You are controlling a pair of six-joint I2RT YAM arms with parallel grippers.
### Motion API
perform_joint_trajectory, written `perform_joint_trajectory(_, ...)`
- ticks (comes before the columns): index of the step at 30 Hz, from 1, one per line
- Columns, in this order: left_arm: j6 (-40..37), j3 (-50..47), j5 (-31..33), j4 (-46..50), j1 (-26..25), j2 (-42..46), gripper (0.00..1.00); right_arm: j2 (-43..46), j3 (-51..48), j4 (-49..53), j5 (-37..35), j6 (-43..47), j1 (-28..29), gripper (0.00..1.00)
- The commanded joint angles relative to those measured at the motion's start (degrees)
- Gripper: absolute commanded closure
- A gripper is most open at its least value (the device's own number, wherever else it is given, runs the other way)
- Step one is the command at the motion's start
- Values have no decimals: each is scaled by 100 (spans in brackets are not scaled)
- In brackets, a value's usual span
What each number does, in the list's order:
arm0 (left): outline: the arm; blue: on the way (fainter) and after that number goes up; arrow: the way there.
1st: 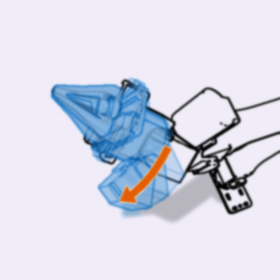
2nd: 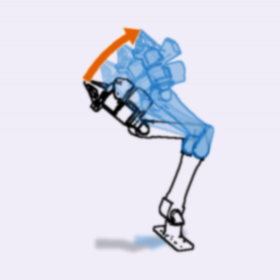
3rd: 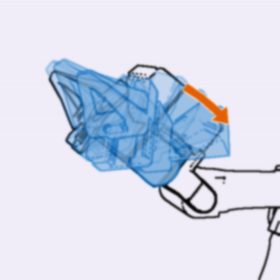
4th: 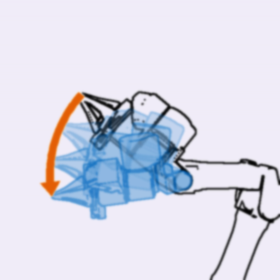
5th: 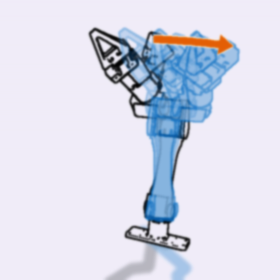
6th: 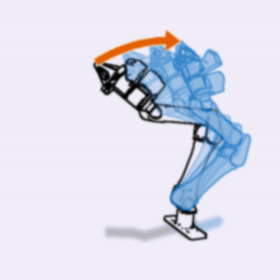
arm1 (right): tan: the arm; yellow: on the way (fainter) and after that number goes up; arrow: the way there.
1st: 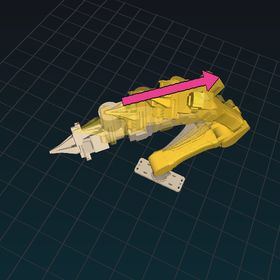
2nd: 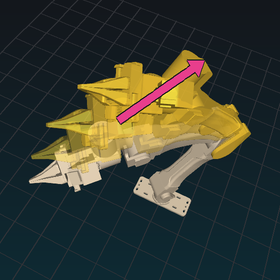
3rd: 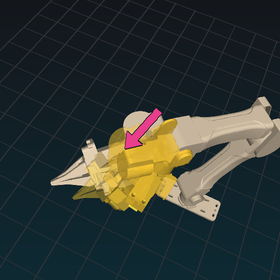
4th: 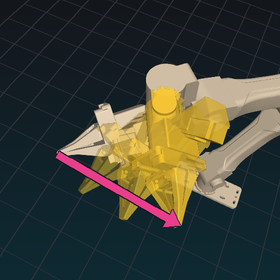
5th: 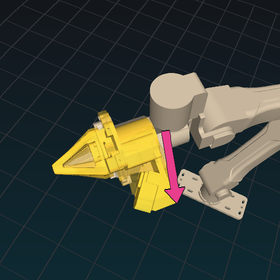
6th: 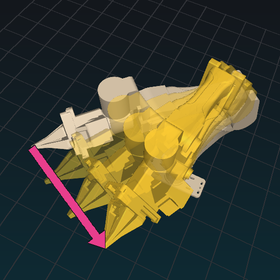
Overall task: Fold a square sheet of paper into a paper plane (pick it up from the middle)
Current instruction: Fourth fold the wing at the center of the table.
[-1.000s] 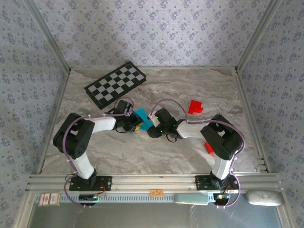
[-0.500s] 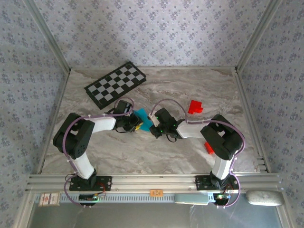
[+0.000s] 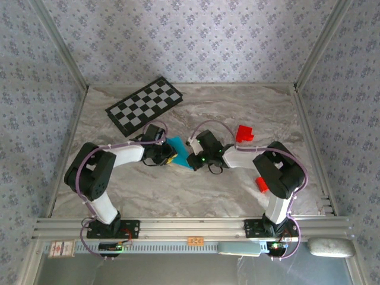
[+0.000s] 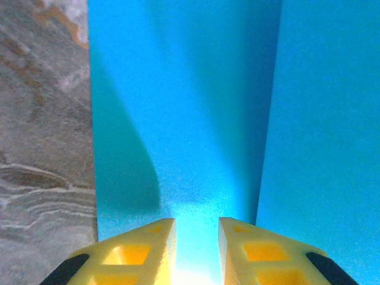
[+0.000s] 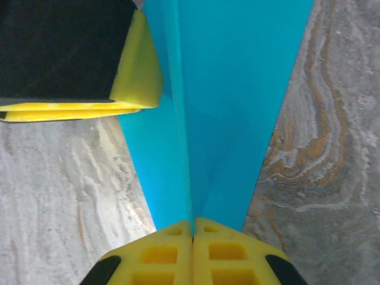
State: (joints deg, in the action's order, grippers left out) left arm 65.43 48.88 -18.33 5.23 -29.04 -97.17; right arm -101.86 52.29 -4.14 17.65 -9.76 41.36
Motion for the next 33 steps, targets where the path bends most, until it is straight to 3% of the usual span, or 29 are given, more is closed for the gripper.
perform_joint_trajectory(1,-224,30,172,249,-41,248,76,-139,272,503,241,-226,-4,94)
perform_joint_trajectory(21,-286,-116,285,179,-43,58,79,-553,910,1462,645,-403,55,95)
perform_joint_trajectory(33,-342,-175,246,86,-46,132,80,-666,878,1357,1103,-714,-113,95)
